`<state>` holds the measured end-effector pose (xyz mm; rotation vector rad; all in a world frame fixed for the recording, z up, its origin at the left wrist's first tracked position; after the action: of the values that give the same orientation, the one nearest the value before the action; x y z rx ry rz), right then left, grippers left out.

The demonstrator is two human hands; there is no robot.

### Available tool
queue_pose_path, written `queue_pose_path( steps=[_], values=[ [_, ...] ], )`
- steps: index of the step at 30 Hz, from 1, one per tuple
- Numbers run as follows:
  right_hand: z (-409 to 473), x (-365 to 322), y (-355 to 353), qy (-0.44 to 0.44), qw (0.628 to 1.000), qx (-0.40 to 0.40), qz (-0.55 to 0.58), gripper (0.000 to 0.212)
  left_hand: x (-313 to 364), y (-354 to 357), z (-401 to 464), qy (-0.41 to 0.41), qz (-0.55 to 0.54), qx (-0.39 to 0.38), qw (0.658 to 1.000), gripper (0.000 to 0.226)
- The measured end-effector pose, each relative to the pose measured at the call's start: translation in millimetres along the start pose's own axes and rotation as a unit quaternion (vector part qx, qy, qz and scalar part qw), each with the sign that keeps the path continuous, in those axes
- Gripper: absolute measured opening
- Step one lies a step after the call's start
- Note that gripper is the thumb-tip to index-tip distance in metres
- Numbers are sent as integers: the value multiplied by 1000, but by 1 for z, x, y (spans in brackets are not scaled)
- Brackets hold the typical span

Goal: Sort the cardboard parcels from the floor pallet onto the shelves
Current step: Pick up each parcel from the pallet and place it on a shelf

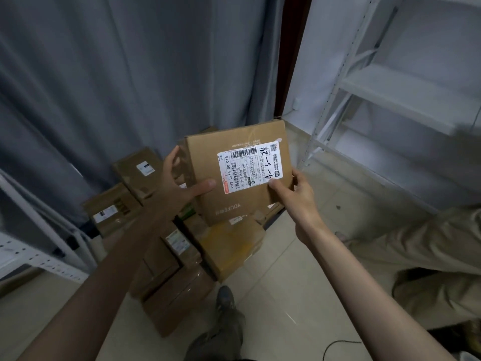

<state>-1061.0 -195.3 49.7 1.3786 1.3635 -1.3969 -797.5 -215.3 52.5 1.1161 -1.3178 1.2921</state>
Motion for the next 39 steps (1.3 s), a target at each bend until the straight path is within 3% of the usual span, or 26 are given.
queue_pose_path(
  steps=[11, 16, 23, 31, 39],
  values=[
    [208, -44, 31, 10, 997, -46, -53, 60, -29, 0, 179, -53, -90, 69, 992, 129],
    [259, -45, 51, 43, 997, -63, -19, 52, -33, -10, 232, -59, -98, 76, 990, 114],
    [321, -63, 84, 14, 995, -100, -13, 53, -29, -36, 281, -65, -94, 150, 982, 126],
    [409, -73, 123, -23, 978, -195, -71, 43, -38, -53, 324, -89, -77, 219, 969, 127],
    [522, -66, 151, 11, 953, -291, -85, 60, -61, -27, 386, -137, -81, 319, 934, 124]
  ],
)
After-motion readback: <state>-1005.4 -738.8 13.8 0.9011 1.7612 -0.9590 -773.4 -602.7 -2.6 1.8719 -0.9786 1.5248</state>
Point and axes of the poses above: each hand's wrist, its own z-axis towards the middle knuckle, its own y-axis out of the palm, x = y × z, the point moved 4 cm from there along z, towards the middle knuckle, and after that the axes turned 4 degrees about -x, right-handed, at the moved point
